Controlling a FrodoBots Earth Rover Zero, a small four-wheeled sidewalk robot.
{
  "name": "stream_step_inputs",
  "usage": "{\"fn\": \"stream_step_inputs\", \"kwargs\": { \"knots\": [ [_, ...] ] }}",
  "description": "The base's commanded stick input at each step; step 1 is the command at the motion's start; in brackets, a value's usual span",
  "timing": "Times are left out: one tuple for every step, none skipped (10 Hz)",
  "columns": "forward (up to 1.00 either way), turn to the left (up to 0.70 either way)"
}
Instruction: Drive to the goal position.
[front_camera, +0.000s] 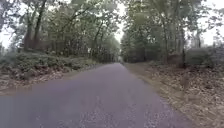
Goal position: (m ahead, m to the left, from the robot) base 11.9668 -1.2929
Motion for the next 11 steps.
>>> {"fn": "stream_step_inputs", "kwargs": {
  "knots": [
    [0.70, 0.00],
    [0.70, 0.00],
    [0.70, 0.00],
    [0.70, 0.00],
    [0.70, 0.00],
    [0.70, -0.01],
    [0.70, -0.08],
    [0.70, -0.14],
    [0.70, -0.14],
    [0.70, -0.14],
    [0.70, 0.00]
  ]
}}
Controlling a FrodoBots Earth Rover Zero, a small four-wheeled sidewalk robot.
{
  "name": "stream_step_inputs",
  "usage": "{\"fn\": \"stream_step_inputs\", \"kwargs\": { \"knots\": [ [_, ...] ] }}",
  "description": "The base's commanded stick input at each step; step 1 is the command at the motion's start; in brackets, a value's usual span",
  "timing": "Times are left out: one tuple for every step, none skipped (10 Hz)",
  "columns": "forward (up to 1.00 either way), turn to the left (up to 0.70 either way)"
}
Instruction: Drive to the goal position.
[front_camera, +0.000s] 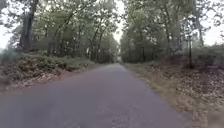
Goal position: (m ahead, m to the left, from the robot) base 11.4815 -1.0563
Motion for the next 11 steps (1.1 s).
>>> {"fn": "stream_step_inputs", "kwargs": {
  "knots": [
    [0.70, 0.00],
    [0.70, 0.00],
    [0.70, 0.00],
    [0.70, 0.00],
    [0.70, -0.01],
    [0.70, -0.14],
    [0.70, -0.14],
    [0.70, -0.13],
    [0.70, -0.05],
    [0.70, -0.01],
    [0.70, 0.00]
  ]
}}
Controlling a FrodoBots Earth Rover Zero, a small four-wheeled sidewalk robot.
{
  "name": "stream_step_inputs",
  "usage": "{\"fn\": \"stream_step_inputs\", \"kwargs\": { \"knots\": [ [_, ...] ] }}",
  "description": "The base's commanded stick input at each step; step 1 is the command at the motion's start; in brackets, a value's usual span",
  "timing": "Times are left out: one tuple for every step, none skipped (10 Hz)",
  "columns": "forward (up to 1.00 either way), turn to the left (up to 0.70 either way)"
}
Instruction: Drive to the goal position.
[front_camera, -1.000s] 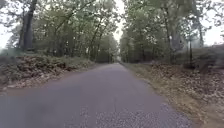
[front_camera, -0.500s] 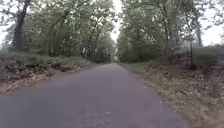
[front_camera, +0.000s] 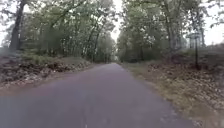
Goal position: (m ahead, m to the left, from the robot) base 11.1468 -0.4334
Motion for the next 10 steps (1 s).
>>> {"fn": "stream_step_inputs", "kwargs": {
  "knots": [
    [0.70, 0.00],
    [0.70, -0.05],
    [0.70, -0.14],
    [0.70, -0.14],
    [0.70, -0.12],
    [0.70, -0.03],
    [0.70, 0.00],
    [0.70, 0.00],
    [0.70, 0.00],
    [0.70, 0.00]
  ]
}}
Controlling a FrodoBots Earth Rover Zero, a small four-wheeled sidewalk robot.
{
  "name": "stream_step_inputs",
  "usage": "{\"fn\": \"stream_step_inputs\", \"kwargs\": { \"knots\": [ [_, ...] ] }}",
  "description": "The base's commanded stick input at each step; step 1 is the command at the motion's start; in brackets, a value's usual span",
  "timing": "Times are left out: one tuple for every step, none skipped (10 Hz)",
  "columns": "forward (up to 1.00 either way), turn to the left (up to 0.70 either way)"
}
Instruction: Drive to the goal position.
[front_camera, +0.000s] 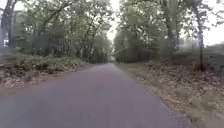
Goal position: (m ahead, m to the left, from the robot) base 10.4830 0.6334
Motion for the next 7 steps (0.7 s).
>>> {"fn": "stream_step_inputs", "kwargs": {
  "knots": [
    [0.70, 0.00],
    [0.70, 0.00],
    [0.70, 0.00],
    [0.70, 0.00],
    [0.70, 0.00],
    [0.70, 0.00],
    [0.70, 0.00]
  ]
}}
